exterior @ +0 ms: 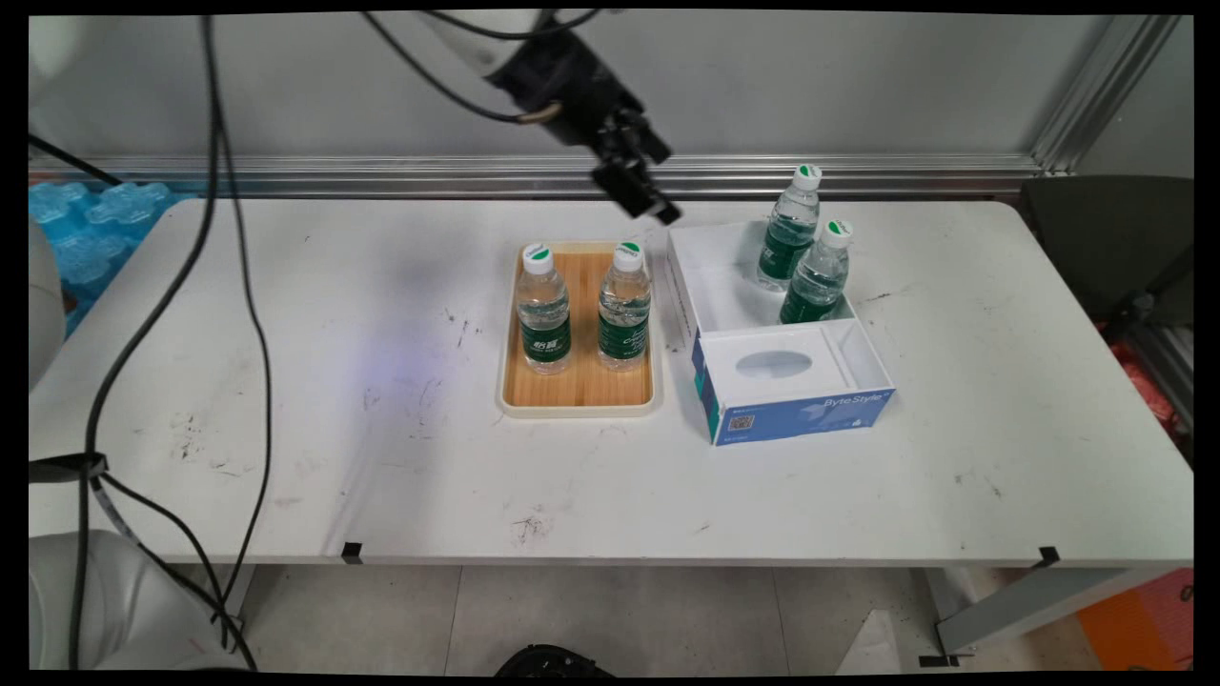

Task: Pick up the green bottle from the white box

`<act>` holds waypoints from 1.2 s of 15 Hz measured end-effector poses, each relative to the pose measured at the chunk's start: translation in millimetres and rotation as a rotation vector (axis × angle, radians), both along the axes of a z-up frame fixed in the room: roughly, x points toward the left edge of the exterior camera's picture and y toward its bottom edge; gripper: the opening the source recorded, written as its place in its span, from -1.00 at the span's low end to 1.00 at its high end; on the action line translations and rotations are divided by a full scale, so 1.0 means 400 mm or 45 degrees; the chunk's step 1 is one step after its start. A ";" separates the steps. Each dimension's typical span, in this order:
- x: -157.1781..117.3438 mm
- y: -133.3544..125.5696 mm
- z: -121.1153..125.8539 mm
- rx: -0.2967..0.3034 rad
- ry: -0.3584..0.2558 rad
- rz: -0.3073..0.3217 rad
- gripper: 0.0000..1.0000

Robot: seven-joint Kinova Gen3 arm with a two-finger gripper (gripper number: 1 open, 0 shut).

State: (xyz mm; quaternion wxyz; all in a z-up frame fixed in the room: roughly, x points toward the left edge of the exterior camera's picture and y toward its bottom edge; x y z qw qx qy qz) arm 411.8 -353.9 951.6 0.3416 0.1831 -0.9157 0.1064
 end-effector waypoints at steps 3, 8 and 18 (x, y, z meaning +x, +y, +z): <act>-0.071 -0.044 -0.028 -0.032 0.044 0.010 1.00; -0.180 -0.114 -0.118 -0.076 0.102 0.025 1.00; -0.296 -0.175 -0.301 -0.078 0.143 0.082 1.00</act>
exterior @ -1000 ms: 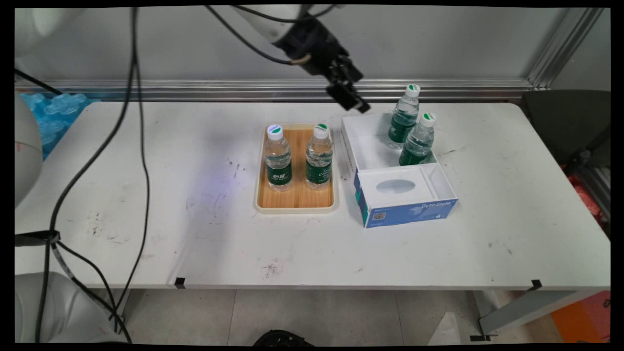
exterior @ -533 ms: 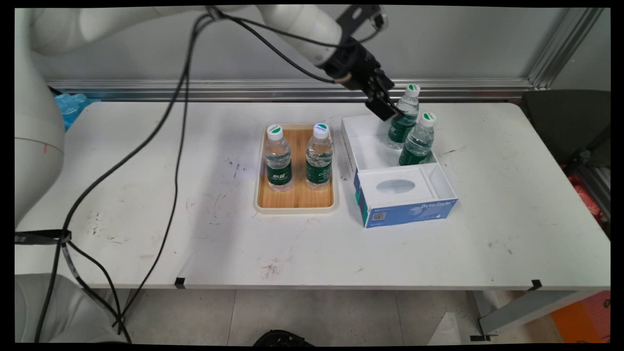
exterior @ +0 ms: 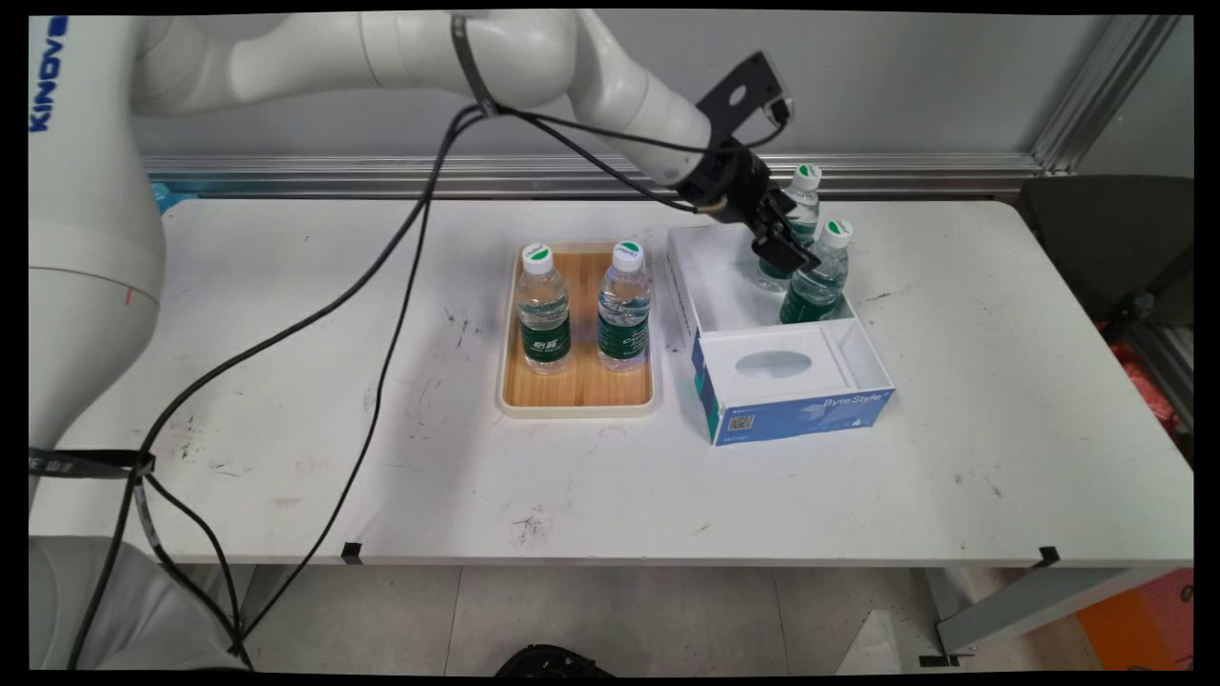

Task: Pick up the green bottle from the white box

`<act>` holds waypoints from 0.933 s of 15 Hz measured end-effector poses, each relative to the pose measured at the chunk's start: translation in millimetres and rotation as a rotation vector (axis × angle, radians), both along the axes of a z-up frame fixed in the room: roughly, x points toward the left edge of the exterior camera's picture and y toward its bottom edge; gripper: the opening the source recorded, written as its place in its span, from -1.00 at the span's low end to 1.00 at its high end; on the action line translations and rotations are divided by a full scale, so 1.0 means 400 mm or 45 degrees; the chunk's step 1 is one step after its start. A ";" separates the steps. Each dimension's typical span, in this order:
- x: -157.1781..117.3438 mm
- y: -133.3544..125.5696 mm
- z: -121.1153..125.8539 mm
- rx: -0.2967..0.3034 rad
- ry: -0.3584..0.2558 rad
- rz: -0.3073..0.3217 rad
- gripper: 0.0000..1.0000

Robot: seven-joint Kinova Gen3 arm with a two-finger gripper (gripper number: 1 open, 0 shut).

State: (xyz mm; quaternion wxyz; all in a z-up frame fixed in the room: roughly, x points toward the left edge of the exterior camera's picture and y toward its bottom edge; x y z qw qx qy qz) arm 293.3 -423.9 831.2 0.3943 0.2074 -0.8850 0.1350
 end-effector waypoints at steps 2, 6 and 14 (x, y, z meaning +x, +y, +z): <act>-0.013 -0.005 -0.020 0.003 0.009 0.005 1.00; -0.042 -0.017 -0.065 0.007 0.026 0.020 1.00; -0.071 -0.029 -0.117 0.016 0.048 0.036 -1.00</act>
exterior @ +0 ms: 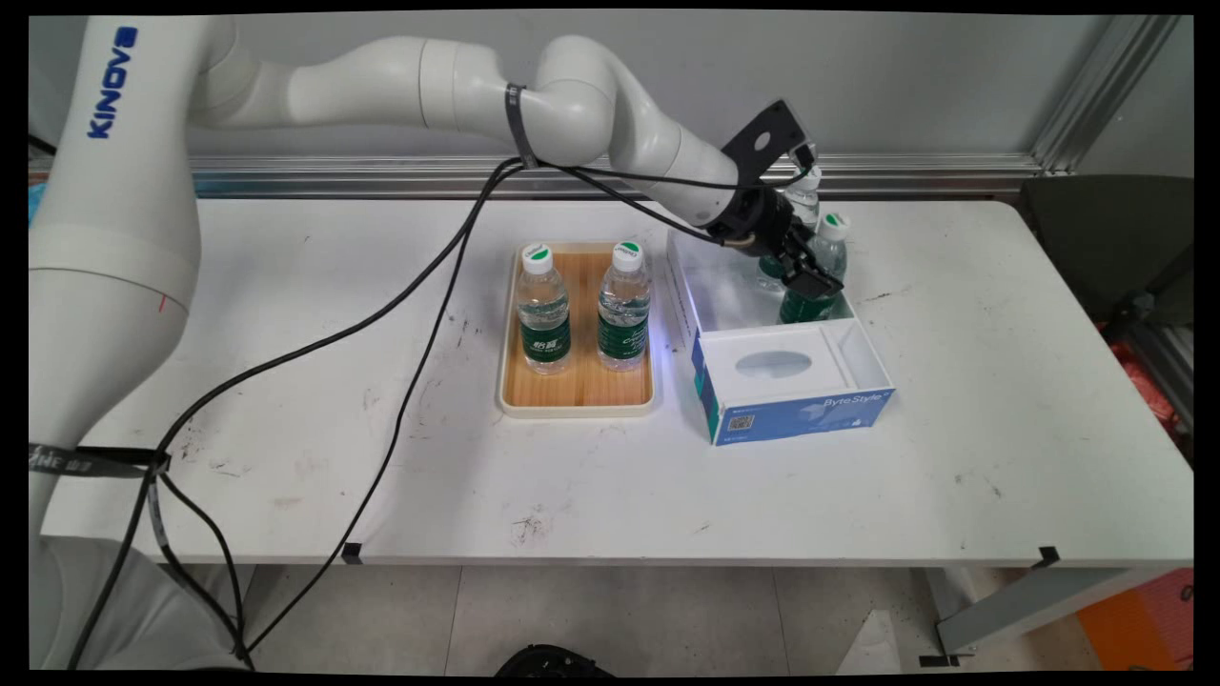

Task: Pick up the green bottle from the white box, then place the picked object on the tray

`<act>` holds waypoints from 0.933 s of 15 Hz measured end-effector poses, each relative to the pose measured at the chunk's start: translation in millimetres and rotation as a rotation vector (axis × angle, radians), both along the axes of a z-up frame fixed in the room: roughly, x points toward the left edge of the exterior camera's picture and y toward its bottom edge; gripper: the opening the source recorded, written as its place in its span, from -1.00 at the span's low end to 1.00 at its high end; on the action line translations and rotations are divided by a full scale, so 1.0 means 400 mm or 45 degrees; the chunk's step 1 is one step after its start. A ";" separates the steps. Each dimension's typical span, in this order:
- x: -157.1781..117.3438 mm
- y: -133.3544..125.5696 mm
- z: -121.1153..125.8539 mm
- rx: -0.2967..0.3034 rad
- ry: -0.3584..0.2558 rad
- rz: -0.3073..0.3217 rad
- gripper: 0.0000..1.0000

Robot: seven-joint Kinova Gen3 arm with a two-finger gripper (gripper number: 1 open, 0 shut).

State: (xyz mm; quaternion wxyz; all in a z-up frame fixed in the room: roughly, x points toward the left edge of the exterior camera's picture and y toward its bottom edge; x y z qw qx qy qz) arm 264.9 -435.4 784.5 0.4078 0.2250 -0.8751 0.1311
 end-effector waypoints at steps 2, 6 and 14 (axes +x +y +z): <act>-0.006 0.001 -0.010 0.008 0.007 -0.002 -1.00; -0.011 0.005 -0.015 0.020 0.017 -0.005 -1.00; 0.018 0.008 0.080 -0.022 0.014 -0.032 -1.00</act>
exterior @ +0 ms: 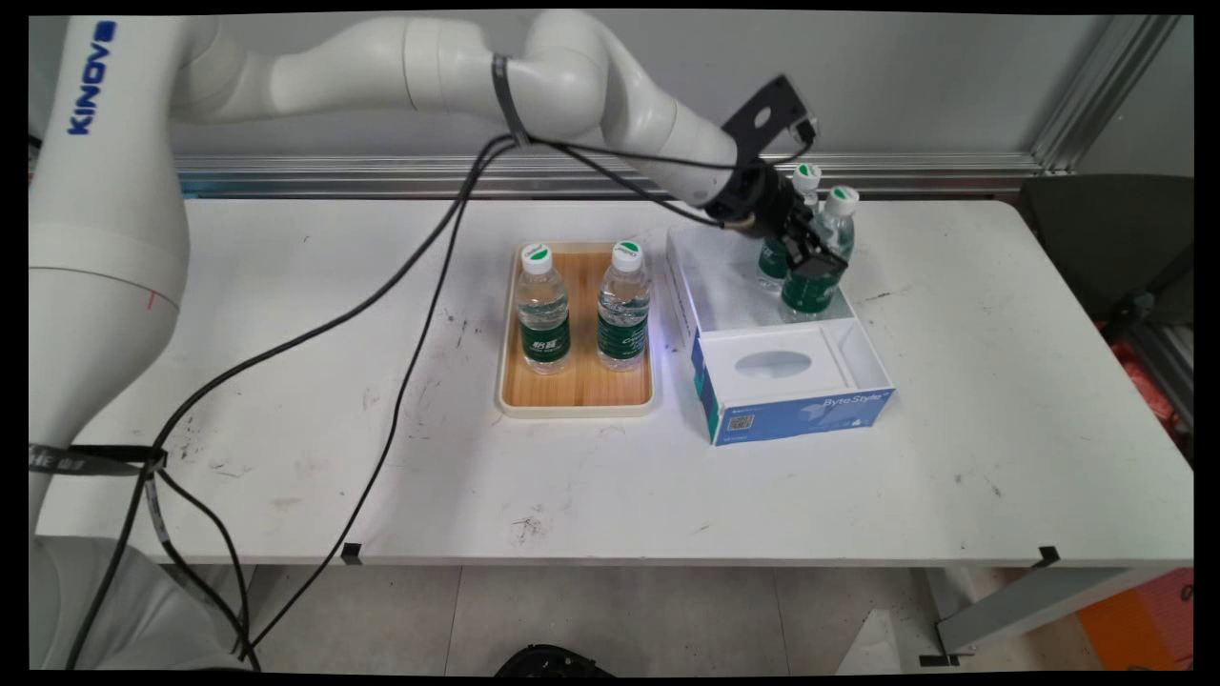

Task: Place the picked object on the tray

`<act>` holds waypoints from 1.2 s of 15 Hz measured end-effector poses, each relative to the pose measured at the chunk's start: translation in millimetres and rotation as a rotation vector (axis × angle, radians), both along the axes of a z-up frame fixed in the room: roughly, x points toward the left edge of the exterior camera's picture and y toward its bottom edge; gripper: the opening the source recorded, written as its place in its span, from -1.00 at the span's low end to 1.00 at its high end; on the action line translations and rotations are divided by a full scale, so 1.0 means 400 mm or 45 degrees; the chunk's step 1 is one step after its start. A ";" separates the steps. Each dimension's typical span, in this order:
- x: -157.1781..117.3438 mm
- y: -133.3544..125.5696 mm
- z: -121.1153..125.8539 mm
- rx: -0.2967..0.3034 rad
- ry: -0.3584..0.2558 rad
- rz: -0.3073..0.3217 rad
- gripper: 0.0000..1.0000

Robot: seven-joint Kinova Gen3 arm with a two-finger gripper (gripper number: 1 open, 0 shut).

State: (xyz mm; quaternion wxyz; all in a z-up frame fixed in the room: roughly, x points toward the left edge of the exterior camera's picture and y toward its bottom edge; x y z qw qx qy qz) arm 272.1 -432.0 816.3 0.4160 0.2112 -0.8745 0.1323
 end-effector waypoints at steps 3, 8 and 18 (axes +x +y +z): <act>0.030 0.004 0.064 -0.030 -0.031 -0.028 -1.00; 0.136 0.028 0.184 -0.048 -0.130 -0.047 -1.00; 0.411 0.088 0.268 -0.060 -0.224 0.061 -1.00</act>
